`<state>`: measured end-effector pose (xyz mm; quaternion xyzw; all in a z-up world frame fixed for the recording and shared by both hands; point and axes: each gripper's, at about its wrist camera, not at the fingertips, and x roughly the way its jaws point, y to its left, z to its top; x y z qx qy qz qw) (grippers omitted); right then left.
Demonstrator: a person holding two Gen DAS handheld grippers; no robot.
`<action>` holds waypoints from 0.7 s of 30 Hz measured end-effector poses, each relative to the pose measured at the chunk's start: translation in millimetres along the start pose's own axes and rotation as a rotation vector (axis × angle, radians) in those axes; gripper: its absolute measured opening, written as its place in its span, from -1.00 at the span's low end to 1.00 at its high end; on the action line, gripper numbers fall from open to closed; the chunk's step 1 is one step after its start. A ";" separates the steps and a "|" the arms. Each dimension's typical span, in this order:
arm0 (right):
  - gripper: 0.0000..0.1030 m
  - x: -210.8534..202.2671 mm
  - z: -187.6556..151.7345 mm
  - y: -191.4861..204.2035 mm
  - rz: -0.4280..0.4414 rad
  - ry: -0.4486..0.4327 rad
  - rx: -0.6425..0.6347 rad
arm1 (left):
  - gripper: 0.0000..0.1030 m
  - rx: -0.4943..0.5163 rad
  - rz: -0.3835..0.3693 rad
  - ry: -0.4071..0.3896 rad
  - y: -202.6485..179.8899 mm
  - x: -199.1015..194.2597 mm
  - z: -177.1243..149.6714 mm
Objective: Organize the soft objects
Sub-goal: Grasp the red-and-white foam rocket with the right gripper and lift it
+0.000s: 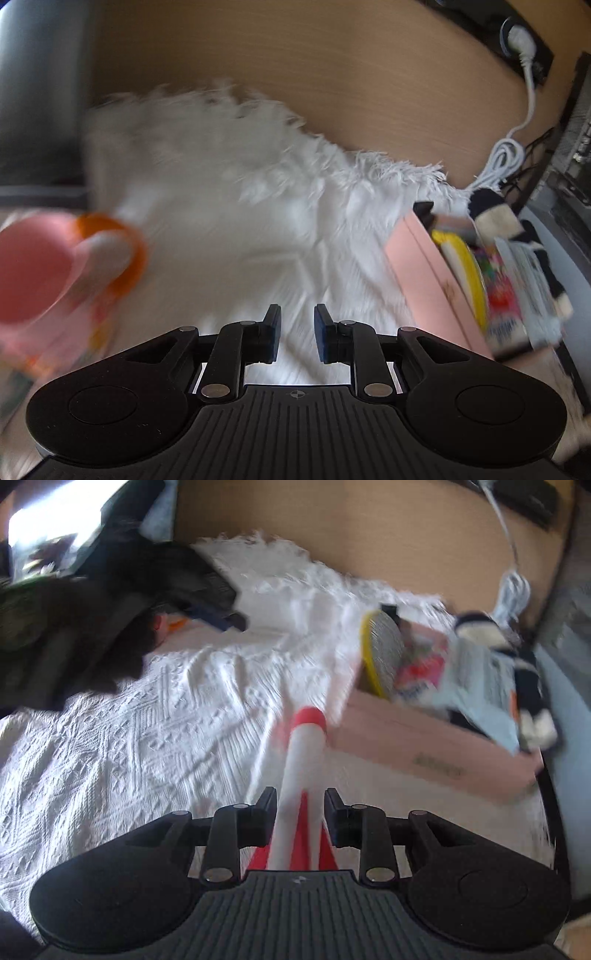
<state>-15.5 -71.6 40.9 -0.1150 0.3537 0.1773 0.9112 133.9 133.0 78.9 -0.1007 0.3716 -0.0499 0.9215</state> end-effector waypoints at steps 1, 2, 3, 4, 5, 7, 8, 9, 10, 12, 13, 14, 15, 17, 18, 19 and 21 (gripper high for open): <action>-0.32 -2.7 -3.3 -2.6 -0.008 -0.001 0.007 | -0.59 0.006 0.006 0.010 -6.2 14.4 8.5; -0.18 -5.2 -6.2 -4.8 -0.021 -0.007 0.008 | -0.59 0.009 0.013 0.020 -10.6 26.6 15.2; -0.09 -7.6 -10.1 -6.0 -0.030 -0.013 0.006 | -0.59 0.006 0.022 0.023 -13.0 38.0 20.4; -0.08 -11.0 -14.2 -7.5 -0.036 -0.017 0.003 | -0.59 -0.003 0.034 0.024 -15.4 49.3 26.2; -0.07 -13.3 -18.1 -9.1 -0.039 -0.017 -0.001 | -0.59 -0.010 0.046 0.029 -15.5 58.4 29.8; -0.07 -15.1 -24.3 -12.7 -0.045 -0.012 -0.003 | -0.59 -0.023 0.072 0.059 -16.3 77.0 36.1; -0.07 -13.9 -26.2 -15.0 -0.048 -0.010 0.001 | -0.59 -0.026 0.076 0.078 -16.8 84.5 37.9; -0.04 -14.1 -28.4 -18.0 -0.048 -0.009 0.008 | -0.58 -0.022 0.085 0.098 -18.0 91.4 38.6; -0.02 -14.2 -29.8 -19.7 -0.047 -0.010 0.015 | -0.45 -0.012 0.105 0.117 -18.9 98.3 38.7; 0.05 -14.5 -31.0 -25.5 -0.046 -0.015 0.029 | -0.40 0.009 0.135 0.132 -22.8 107.3 36.4; 0.07 -13.9 -31.3 -27.3 -0.046 -0.018 0.034 | -0.43 0.017 0.140 0.136 -25.3 110.8 35.6; 0.11 -13.8 -31.2 -29.2 -0.045 -0.021 0.040 | -0.43 0.034 0.152 0.135 -27.8 113.5 34.8; 0.11 -13.7 -31.1 -31.6 -0.043 -0.023 0.046 | -0.42 0.056 0.166 0.140 -32.0 114.9 34.2; 0.11 -13.8 -30.9 -35.0 -0.040 -0.029 0.053 | -0.42 0.091 0.196 0.153 -40.6 117.0 33.2; 0.11 -14.2 -30.7 -36.0 -0.041 -0.032 0.053 | -0.42 0.104 0.209 0.156 -43.9 118.2 32.6; 0.11 -14.9 -30.6 -37.0 -0.043 -0.036 0.051 | -0.42 0.107 0.218 0.160 -46.1 119.0 32.4; 0.12 -15.5 -31.1 -39.7 -0.046 -0.040 0.053 | -0.42 0.095 0.226 0.171 -47.6 121.2 34.1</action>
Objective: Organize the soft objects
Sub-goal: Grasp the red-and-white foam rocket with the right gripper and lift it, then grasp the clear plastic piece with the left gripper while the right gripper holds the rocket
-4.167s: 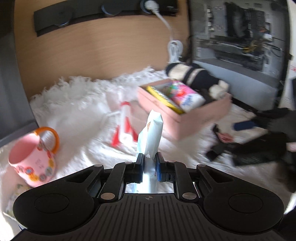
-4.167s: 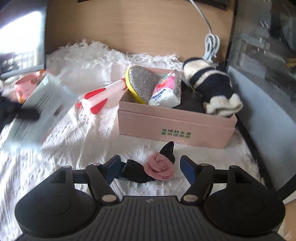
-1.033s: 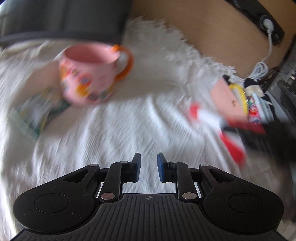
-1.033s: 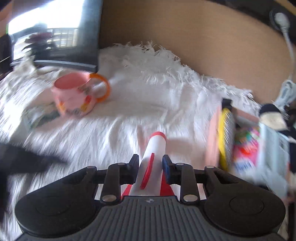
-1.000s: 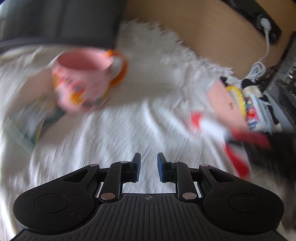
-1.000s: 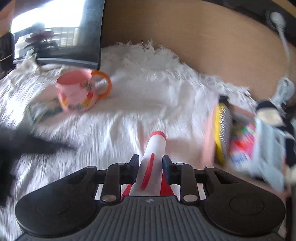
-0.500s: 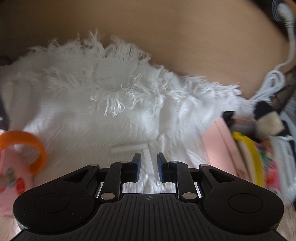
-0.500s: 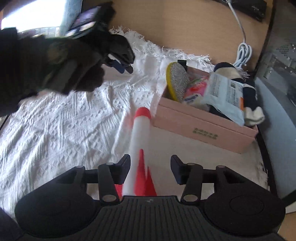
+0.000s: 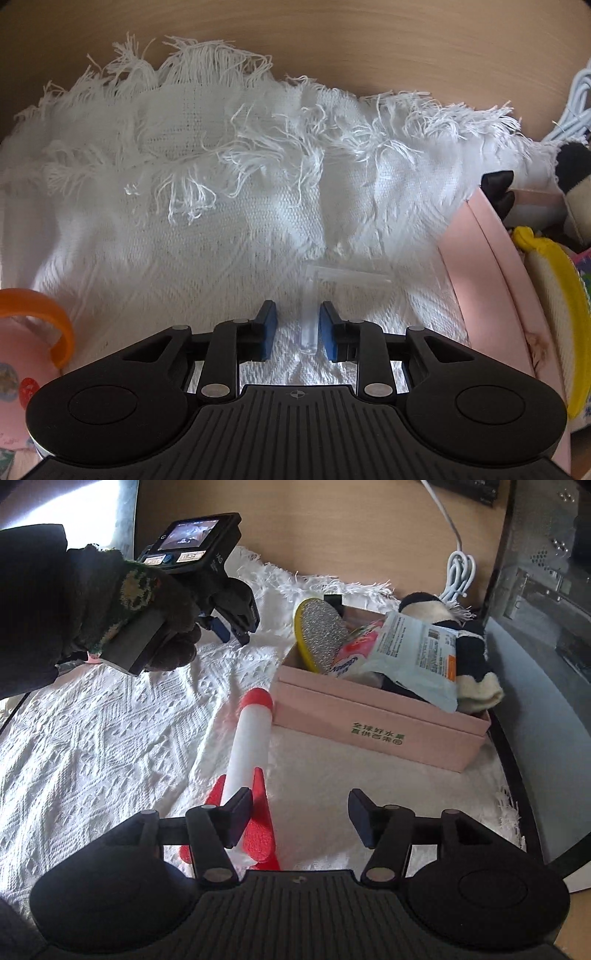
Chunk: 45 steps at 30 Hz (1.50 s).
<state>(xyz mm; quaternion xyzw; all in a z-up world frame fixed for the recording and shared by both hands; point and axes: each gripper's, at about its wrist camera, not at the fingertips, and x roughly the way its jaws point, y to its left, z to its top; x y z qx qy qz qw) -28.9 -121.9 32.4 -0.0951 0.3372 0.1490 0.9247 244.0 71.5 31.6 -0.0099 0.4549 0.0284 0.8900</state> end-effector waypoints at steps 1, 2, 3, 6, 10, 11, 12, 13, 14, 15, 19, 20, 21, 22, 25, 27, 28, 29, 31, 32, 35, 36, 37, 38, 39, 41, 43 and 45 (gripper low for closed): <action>0.12 0.1 -0.5 -1.6 0.001 0.001 0.004 | -0.42 -0.006 -0.001 0.008 0.3 0.8 1.2; 0.12 0.0 -0.8 -3.3 0.001 0.002 0.009 | -0.43 -0.008 -0.003 0.013 0.3 2.0 3.7; 0.12 -0.5 -1.4 -4.5 -0.001 0.001 0.014 | -0.51 -0.008 -0.006 0.016 0.2 2.4 4.6; 0.12 -3.0 -2.4 -8.2 -0.016 -0.009 0.027 | -0.70 -0.007 -0.013 -0.003 6.8 -1.5 2.9; 0.12 -3.8 -2.5 -13.5 -0.023 -0.017 0.054 | -0.71 -0.058 -0.088 -0.036 27.4 -11.6 -9.3; 0.12 -3.7 -1.9 -14.2 -0.023 -0.020 0.059 | -0.71 -0.061 -0.100 -0.041 31.3 -14.4 -13.0; 0.12 -3.7 -1.2 -14.2 -0.024 -0.023 0.062 | -0.71 -0.059 -0.109 -0.046 34.5 -17.9 -16.9; 0.12 -3.8 -0.4 -13.5 -0.024 -0.027 0.061 | -0.71 -0.055 -0.115 -0.051 37.1 -21.9 -20.2; 0.12 -3.8 0.3 -12.8 -0.023 -0.032 0.057 | -0.71 -0.052 -0.120 -0.057 38.0 -25.7 -20.8; 0.12 -3.8 1.1 -11.2 -0.020 -0.036 0.050 | -0.71 -0.050 -0.125 -0.065 41.4 -29.8 -23.5; 0.12 -1.8 3.5 -5.7 -0.006 -0.040 0.027 | -0.71 -0.057 -0.139 -0.089 52.4 -49.1 -31.2; 0.12 -1.4 3.8 -5.0 -0.003 -0.040 0.023 | -0.71 -0.059 -0.146 -0.097 55.2 -53.8 -33.5; 0.12 -0.8 4.3 -4.4 -0.002 -0.040 0.020 | -0.71 -0.060 -0.151 -0.104 56.7 -58.3 -35.9; 0.12 -0.8 4.5 -3.9 -0.001 -0.040 0.017 | -0.71 -0.061 -0.152 -0.110 58.2 -63.2 -37.9; 0.12 -0.9 5.8 -3.6 0.000 -0.044 0.004 | -0.71 -0.076 -0.177 -0.125 59.3 -82.3 -47.0; 0.13 -3.2 7.9 -4.4 0.009 -0.056 -0.011 | -0.71 -0.085 -0.197 -0.137 58.4 -99.0 -58.4; 0.16 -4.9 10.1 -4.9 0.034 -0.059 -0.018 | -0.71 -0.084 -0.208 -0.139 57.9 -109.6 -67.6; 0.24 -6.0 13.0 -5.5 0.066 -0.060 -0.028 | -0.71 -0.082 -0.213 -0.141 54.4 -117.0 -76.1; 0.28 -7.1 18.7 -2.6 0.111 -0.062 -0.059 | -0.71 -0.058 -0.216 -0.132 49.2 -134.3 -95.9; 0.28 -6.7 21.0 -0.5 0.120 -0.064 -0.075 | -0.71 -0.050 -0.210 -0.130 46.0 -142.6 -107.4; 0.28 1.1 30.4 9.7 0.131 -0.053 -0.117 | -0.70 -0.052 -0.208 -0.124 41.4 -166.5 -142.4; 0.29 5.5 32.9 12.8 0.134 -0.041 -0.120 | -0.70 -0.058 -0.213 -0.118 40.4 -173.7 -153.9; 0.29 12.1 36.0 15.4 0.139 -0.022 -0.117 | -0.70 -0.067 -0.220 -0.112 41.1 -180.9 -164.9; 0.29 19.4 38.2 17.3 0.146 0.000 -0.109 | -0.70 -0.077 -0.229 -0.104 41.5 -186.4 -173.6; 0.29 25.7 38.8 19.6 0.152 0.019 -0.101 | -0.70 -0.087 -0.237 -0.095 42.7 -191.2 -182.1; 0.29 40.3 39.2 23.0 0.160 0.063 -0.083 | -0.70 -0.103 -0.243 -0.081 44.8 -201.8 -198.0; 0.28 54.5 38.5 26.1 0.167 0.098 -0.066 | -0.71 -0.112 -0.240 -0.074 47.3 -209.2 -208.8; 0.27 64.8 37.2 29.7 0.172 0.124 -0.058 | -0.71 -0.108 -0.236 -0.070 47.8 -216.0 -218.8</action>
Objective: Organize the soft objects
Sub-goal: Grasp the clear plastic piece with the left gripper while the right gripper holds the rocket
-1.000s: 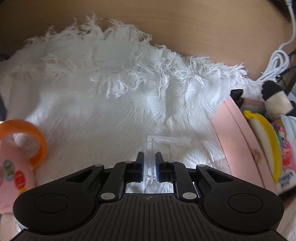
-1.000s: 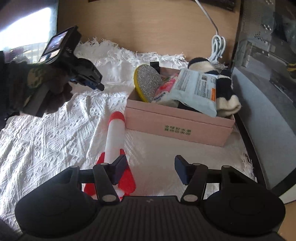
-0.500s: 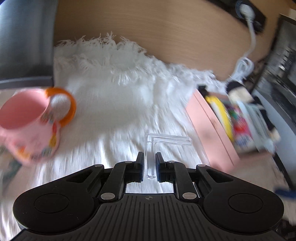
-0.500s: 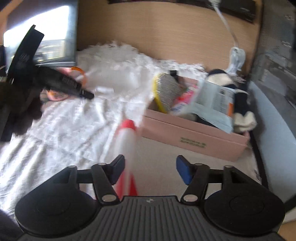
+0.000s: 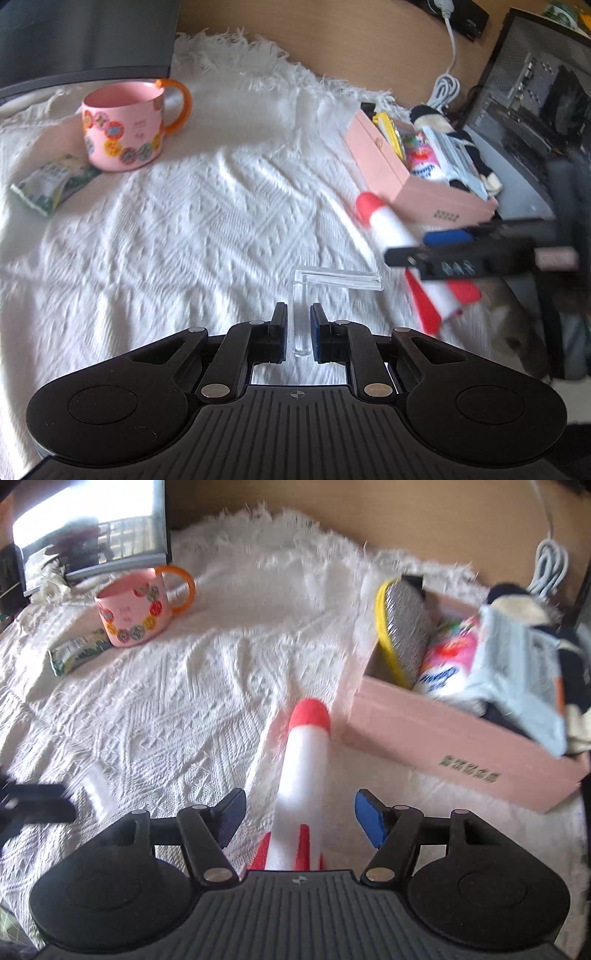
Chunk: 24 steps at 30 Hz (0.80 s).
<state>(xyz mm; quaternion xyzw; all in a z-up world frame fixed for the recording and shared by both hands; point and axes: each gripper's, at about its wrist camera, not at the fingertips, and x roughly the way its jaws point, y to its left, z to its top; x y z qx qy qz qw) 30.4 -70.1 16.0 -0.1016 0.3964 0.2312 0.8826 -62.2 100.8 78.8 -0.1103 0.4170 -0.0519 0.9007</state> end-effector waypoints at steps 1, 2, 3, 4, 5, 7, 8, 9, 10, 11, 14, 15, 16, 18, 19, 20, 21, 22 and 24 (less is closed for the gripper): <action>0.25 3.0 -1.3 0.4 0.002 0.012 0.002 | -0.70 0.006 0.005 0.001 -0.1 -2.6 -3.8; 0.13 6.1 -1.6 1.3 0.004 0.025 0.004 | -0.71 0.006 0.010 0.002 0.5 -4.6 -6.8; -0.09 7.8 -1.6 2.2 0.009 0.037 0.005 | -0.71 0.002 0.009 0.003 1.8 -5.9 -9.1; -0.23 7.0 -2.3 2.7 0.015 0.046 0.004 | -0.71 -0.004 0.009 0.003 3.1 -7.1 -10.9; -0.42 4.1 -3.0 3.7 0.014 0.053 -0.003 | -0.71 -0.009 0.010 0.002 3.7 -7.0 -10.3; -0.45 -9.3 -5.6 3.0 0.006 0.051 -0.017 | -0.70 -0.015 0.005 0.003 3.7 -6.8 -10.2; -0.45 -19.0 -7.9 2.1 0.006 0.042 -0.019 | -0.71 -0.012 -0.002 0.007 2.6 -5.9 -9.9; -0.45 -29.6 -9.7 -0.2 0.010 0.032 -0.020 | -0.71 -0.005 -0.012 0.012 0.4 -4.1 -9.3; -0.45 -43.0 -12.5 -2.6 0.010 0.020 -0.020 | -0.71 0.010 -0.025 0.019 -2.9 -1.9 -8.3; -0.46 -54.8 -15.2 -5.7 0.008 0.008 -0.019 | -0.70 0.027 -0.037 0.023 -7.4 -0.1 -7.7; -0.46 -91.2 -27.8 -20.3 -0.022 -0.032 0.007 | -0.71 0.080 -0.079 0.024 -24.2 4.6 -2.1; -0.46 -101.6 -32.7 -26.2 -0.035 -0.044 0.021 | -0.70 0.092 -0.097 0.020 -30.2 5.7 1.5; -0.46 -110.9 -37.4 -33.4 -0.054 -0.057 0.036 | -0.70 0.099 -0.120 0.014 -36.1 6.7 7.3; -0.46 -127.9 -48.5 -46.9 -0.101 -0.079 0.066 | -0.70 0.112 -0.165 -0.007 -48.7 8.6 24.4; -0.46 -132.8 -53.4 -52.5 -0.120 -0.085 0.083 | -0.70 0.130 -0.184 -0.028 -56.2 10.0 36.1; -0.46 -137.9 -58.2 -58.7 -0.138 -0.094 0.103 | -0.70 0.151 -0.196 -0.054 -64.9 12.0 49.3; -0.46 -140.9 -62.1 -65.0 -0.149 -0.102 0.121 | -0.70 0.170 -0.199 -0.082 -73.8 15.2 63.3; -0.46 -143.9 -66.2 -70.3 -0.162 -0.110 0.142 | -0.70 0.190 -0.201 -0.113 -82.8 19.5 78.8; -0.46 -147.8 -73.2 -77.3 -0.180 -0.123 0.175 | -0.70 0.223 -0.203 -0.184 -102.2 32.3 109.4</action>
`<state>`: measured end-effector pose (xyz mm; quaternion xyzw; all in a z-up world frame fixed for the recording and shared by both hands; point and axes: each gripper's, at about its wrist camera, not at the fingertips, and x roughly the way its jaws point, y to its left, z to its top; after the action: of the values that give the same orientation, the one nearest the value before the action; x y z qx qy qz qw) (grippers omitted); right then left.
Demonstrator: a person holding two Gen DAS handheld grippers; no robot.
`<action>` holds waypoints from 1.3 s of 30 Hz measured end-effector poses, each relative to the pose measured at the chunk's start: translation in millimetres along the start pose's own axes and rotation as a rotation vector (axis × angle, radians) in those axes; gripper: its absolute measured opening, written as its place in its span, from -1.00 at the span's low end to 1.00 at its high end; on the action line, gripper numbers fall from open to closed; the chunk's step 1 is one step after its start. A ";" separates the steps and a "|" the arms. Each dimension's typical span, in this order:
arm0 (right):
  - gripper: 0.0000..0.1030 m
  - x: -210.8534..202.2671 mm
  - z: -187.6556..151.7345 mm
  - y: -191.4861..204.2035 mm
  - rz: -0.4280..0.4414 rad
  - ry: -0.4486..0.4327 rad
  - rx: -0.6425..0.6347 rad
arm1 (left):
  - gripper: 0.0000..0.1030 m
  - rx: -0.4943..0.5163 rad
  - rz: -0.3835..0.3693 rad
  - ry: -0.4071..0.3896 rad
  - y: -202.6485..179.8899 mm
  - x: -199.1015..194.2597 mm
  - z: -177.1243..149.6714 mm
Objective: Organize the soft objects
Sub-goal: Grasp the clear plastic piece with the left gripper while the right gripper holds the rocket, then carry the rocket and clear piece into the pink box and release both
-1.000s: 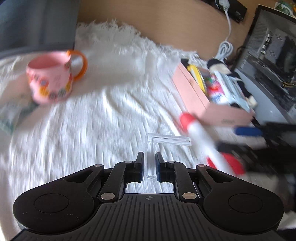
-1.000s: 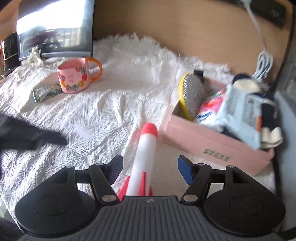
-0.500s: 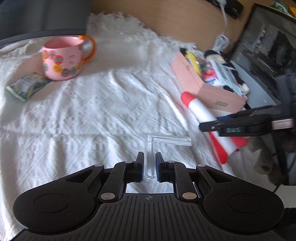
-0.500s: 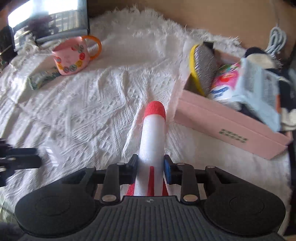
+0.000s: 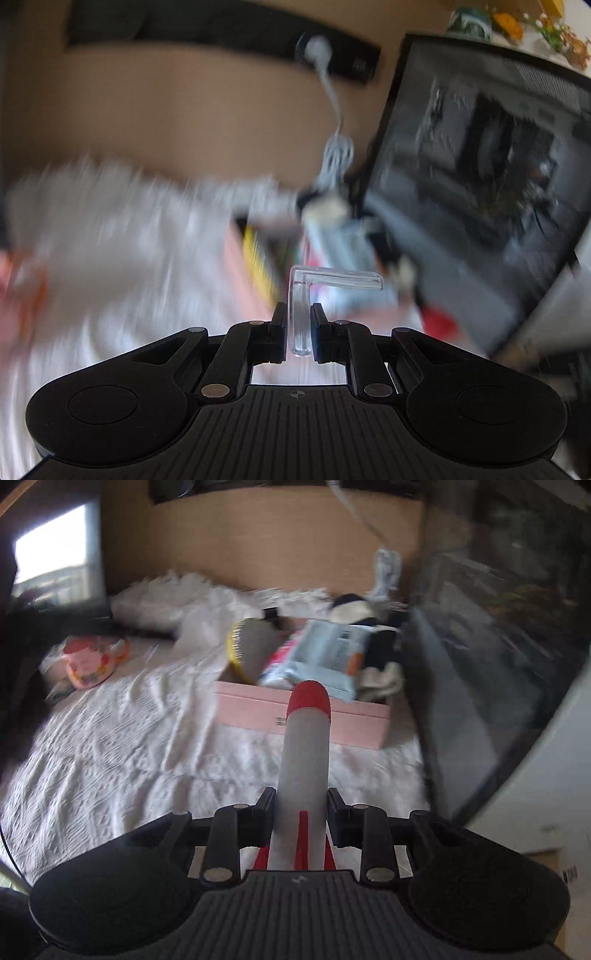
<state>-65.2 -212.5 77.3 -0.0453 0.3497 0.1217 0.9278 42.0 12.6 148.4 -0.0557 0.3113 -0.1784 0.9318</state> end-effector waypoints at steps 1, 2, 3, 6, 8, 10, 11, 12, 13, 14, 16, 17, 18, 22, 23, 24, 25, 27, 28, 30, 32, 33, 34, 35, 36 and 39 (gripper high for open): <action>-0.46 -1.5 -3.1 -2.3 -0.008 -0.004 0.012 | -0.70 0.007 0.001 -0.029 -4.1 14.5 16.0; -0.46 -2.9 -6.2 -3.7 -0.016 -0.009 0.020 | -0.70 0.001 -0.012 -0.045 -6.4 28.4 29.0; -0.46 -4.6 -9.1 -4.6 -0.022 -0.014 0.023 | -0.70 -0.012 -0.042 -0.053 -7.4 44.9 41.2; -0.46 -6.4 -15.8 -3.4 -0.040 -0.014 0.037 | -0.66 -0.052 -0.049 -0.040 -4.8 98.7 61.2; -0.46 -6.2 -17.3 -3.8 -0.055 -0.010 0.048 | -0.65 -0.100 0.046 0.066 0.6 135.8 64.3; -0.46 -6.1 -15.8 -6.6 -0.068 -0.015 0.058 | -0.65 -0.142 0.088 0.123 8.2 156.8 58.5; -0.45 -6.4 -13.7 -8.6 -0.072 -0.020 0.061 | -0.65 -0.154 0.086 0.128 11.7 159.4 55.2; -0.46 -6.3 -10.2 -10.7 -0.073 -0.028 0.062 | -0.65 -0.170 0.081 0.123 14.5 158.4 51.3; -0.45 -6.6 -6.8 -12.1 -0.072 -0.037 0.061 | -0.65 -0.188 0.069 0.110 17.7 153.8 49.0; -0.45 -6.1 -0.8 -12.6 -0.070 -0.049 0.056 | -0.65 -0.209 0.057 0.097 21.1 146.9 46.1; -0.45 -3.4 18.2 -12.3 -0.062 -0.087 0.034 | -0.65 -0.233 0.035 0.073 25.8 129.0 40.9; -0.46 -0.8 29.9 -11.2 -0.056 -0.109 0.026 | -0.65 -0.232 0.031 0.064 27.6 117.7 39.3; -0.46 2.4 43.4 -9.8 -0.048 -0.133 0.020 | -0.65 -0.228 0.030 0.060 27.4 108.0 38.1; -0.45 34.0 106.8 -1.6 0.008 -0.204 0.028 | -0.65 -0.227 0.048 0.089 24.0 72.4 24.1; -0.45 47.1 120.8 1.6 0.022 -0.199 0.050 | -0.65 -0.228 0.053 0.098 23.2 64.5 19.0; -0.45 61.3 134.5 4.2 0.036 -0.188 0.079 | -0.65 -0.226 0.054 0.103 22.7 55.5 13.1; -0.45 78.1 147.4 7.3 0.047 -0.176 0.112 | -0.65 -0.222 0.057 0.108 21.7 46.9 6.5; -0.45 109.0 164.2 13.9 0.050 -0.149 0.155 | -0.65 -0.215 0.062 0.117 20.2 32.0 -4.6; -0.45 126.8 168.9 17.4 0.046 -0.125 0.180 | -0.65 -0.213 0.063 0.119 20.8 23.9 -10.8; -0.45 156.8 170.2 25.2 0.040 -0.077 0.208 | -0.65 -0.220 0.072 0.123 26.2 10.1 -21.1; -0.45 188.2 162.9 32.8 0.027 -0.011 0.226 | -0.65 -0.231 0.097 0.125 33.7 -0.3 -32.0; -0.46 201.3 158.7 34.2 0.023 0.016 0.245 | -0.65 -0.239 0.115 0.125 39.1 -5.2 -37.7; -0.47 206.5 154.0 34.9 0.015 0.015 0.255 | -0.65 -0.253 0.139 0.129 44.9 -8.7 -43.1; -0.48 207.5 151.6 38.9 -0.004 -0.009 0.243 | -0.65 -0.273 0.157 0.138 51.0 -11.4 -48.2; -0.47 206.6 150.7 43.5 -0.021 -0.022 0.223 | -0.65 -0.293 0.163 0.150 56.7 -12.9 -52.8; -0.44 200.1 148.2 45.2 -0.023 -0.058 0.215 | -0.65 -0.305 0.181 0.175 66.3 -14.5 -64.4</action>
<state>162.9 -104.9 56.7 0.0541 0.3331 0.0742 0.9384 12.4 80.0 90.7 -0.1520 0.4181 -0.0486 0.8943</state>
